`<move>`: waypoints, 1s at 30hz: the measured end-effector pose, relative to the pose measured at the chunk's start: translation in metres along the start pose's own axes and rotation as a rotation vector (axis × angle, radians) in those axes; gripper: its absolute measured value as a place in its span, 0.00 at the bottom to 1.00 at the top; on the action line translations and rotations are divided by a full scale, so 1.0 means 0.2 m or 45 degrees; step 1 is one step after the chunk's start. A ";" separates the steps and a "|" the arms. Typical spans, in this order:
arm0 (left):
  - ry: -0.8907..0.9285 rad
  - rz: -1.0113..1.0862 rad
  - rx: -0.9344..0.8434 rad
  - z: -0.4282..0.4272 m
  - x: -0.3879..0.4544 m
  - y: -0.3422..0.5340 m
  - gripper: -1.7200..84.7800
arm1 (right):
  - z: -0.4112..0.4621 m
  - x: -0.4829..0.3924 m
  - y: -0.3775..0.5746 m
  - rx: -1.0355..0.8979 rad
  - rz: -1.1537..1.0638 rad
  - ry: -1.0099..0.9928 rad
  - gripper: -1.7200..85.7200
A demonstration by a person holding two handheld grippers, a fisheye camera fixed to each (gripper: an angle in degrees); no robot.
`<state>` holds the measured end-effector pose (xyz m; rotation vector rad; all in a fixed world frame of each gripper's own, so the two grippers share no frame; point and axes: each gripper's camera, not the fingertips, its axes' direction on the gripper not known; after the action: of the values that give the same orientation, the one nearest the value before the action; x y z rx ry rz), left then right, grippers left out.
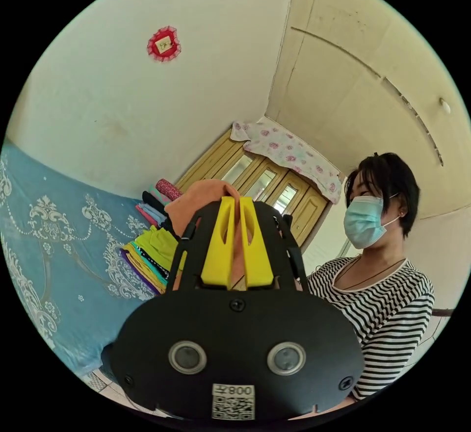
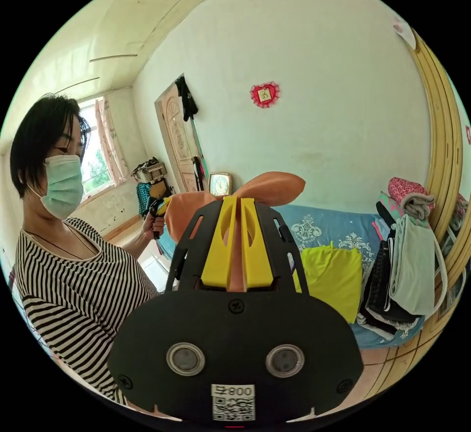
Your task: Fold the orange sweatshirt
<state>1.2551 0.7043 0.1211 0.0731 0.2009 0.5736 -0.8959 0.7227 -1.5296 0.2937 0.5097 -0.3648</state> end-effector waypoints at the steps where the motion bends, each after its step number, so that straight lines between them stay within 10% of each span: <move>1: 0.014 0.072 0.042 -0.05 0.10 -0.07 0.04 | -0.05 -0.06 -0.05 0.036 -0.049 -0.012 0.03; 16: -0.405 0.681 0.272 -0.54 0.99 -0.72 0.04 | -0.09 -0.35 -0.64 0.334 -0.329 -0.168 0.03; 30: -0.951 0.263 0.135 -0.58 -0.32 -1.51 0.04 | 1.79 0.54 -1.72 -0.146 -0.052 -0.118 0.04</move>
<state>1.3383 0.4178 -0.0195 0.4061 -0.5089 0.7044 -0.7991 0.2576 -1.3488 0.1546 0.4441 -0.3856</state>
